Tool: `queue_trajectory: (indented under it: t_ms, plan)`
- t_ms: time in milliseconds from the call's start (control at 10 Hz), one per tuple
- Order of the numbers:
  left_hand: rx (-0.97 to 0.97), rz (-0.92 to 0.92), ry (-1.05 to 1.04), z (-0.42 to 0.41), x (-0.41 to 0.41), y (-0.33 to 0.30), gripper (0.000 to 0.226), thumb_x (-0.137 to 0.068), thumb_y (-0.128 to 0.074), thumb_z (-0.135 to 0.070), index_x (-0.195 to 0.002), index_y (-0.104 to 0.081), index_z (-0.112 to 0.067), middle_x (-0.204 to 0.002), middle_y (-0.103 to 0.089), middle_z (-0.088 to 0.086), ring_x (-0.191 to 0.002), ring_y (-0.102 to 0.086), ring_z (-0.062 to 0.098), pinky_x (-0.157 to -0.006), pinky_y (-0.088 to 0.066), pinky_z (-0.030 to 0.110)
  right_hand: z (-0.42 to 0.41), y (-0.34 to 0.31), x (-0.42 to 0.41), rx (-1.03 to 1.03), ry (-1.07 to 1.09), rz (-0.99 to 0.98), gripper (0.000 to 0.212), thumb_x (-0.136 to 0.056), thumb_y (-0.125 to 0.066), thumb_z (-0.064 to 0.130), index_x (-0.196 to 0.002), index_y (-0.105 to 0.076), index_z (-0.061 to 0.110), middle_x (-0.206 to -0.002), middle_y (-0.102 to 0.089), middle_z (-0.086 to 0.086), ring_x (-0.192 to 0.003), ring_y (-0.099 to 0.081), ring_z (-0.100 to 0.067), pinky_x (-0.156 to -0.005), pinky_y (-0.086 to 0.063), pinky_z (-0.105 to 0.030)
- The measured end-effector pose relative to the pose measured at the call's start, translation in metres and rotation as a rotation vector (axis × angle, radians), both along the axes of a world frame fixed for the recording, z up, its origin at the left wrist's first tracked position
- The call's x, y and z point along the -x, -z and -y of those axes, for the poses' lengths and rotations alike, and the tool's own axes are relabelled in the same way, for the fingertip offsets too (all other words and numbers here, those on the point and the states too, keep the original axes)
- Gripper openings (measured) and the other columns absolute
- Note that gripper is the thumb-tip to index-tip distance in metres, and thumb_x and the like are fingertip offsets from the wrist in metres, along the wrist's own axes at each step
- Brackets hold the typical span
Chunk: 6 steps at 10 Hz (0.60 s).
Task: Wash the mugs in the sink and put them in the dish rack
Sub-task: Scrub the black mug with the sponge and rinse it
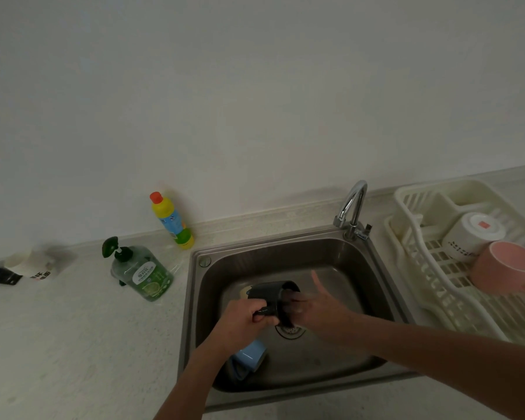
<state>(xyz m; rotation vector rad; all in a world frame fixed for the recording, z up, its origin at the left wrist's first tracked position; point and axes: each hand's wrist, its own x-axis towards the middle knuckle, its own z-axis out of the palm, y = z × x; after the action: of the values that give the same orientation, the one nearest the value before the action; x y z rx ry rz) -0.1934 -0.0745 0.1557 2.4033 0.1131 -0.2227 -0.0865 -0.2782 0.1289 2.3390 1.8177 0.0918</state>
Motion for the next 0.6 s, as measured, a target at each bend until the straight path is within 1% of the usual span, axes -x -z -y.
queue_trajectory:
  t_ms: [100,200,300,400,500,600]
  plan:
    - [0.016,0.040,-0.031,0.001,-0.004,0.001,0.021,-0.088,-0.071,-0.027,-0.077,-0.063,-0.011,-0.069,-0.061,0.000,-0.065,-0.057,0.011,-0.067,-0.049,0.029,-0.020,-0.022,0.018,-0.131,0.473,-1.060,0.031,-0.098,-0.050,0.008,-0.126,-0.062,0.015,-0.127,-0.061,-0.007,-0.126,-0.052,-0.023,-0.108,-0.038,-0.044]
    - [0.024,0.052,-0.034,0.000,-0.004,0.002,0.024,-0.087,-0.072,-0.027,-0.075,-0.062,-0.010,-0.068,-0.060,0.004,-0.063,-0.055,0.010,-0.063,-0.046,0.028,-0.033,-0.041,0.024,-0.333,0.862,-1.653,0.026,-0.097,-0.053,0.007,-0.120,-0.063,0.016,-0.118,-0.064,-0.010,-0.113,-0.058,-0.022,-0.098,-0.049,-0.037]
    - [0.009,0.049,-0.019,-0.002,-0.004,0.001,0.027,-0.087,-0.073,-0.028,-0.068,-0.056,-0.018,-0.061,-0.049,-0.009,-0.059,-0.048,0.004,-0.058,-0.038,0.018,-0.013,-0.029,0.010,-0.048,0.351,-0.894,0.042,-0.095,-0.055,0.007,-0.135,-0.058,0.019,-0.139,-0.056,-0.010,-0.130,-0.051,-0.025,-0.114,-0.035,-0.047]
    - [0.001,0.012,-0.014,-0.002,-0.006,-0.002,0.033,-0.087,-0.072,-0.026,-0.063,-0.050,-0.026,-0.059,-0.047,-0.012,-0.057,-0.047,0.001,-0.057,-0.037,0.013,-0.004,-0.008,-0.001,-0.004,0.005,-0.051,0.049,-0.082,-0.072,0.015,-0.128,-0.063,0.030,-0.138,-0.058,0.006,-0.135,-0.048,-0.016,-0.111,-0.026,-0.068]
    - [-0.002,0.028,-0.034,0.001,-0.009,-0.004,0.035,-0.087,-0.072,-0.026,-0.062,-0.047,-0.032,-0.061,-0.049,-0.012,-0.059,-0.049,0.000,-0.058,-0.039,0.015,-0.007,-0.017,0.006,-0.088,0.095,-0.350,0.039,-0.089,-0.064,0.010,-0.126,-0.064,0.022,-0.134,-0.061,0.003,-0.131,-0.050,-0.019,-0.113,-0.031,-0.044]
    - [0.006,0.034,-0.032,0.001,-0.010,-0.001,0.032,-0.086,-0.072,-0.026,-0.064,-0.050,-0.030,-0.064,-0.054,-0.009,-0.061,-0.052,0.002,-0.061,-0.043,0.021,-0.023,-0.029,0.018,-0.236,0.516,-1.095,0.027,-0.096,-0.051,0.002,-0.118,-0.065,0.010,-0.115,-0.066,-0.007,-0.112,-0.059,-0.023,-0.089,-0.043,-0.020]
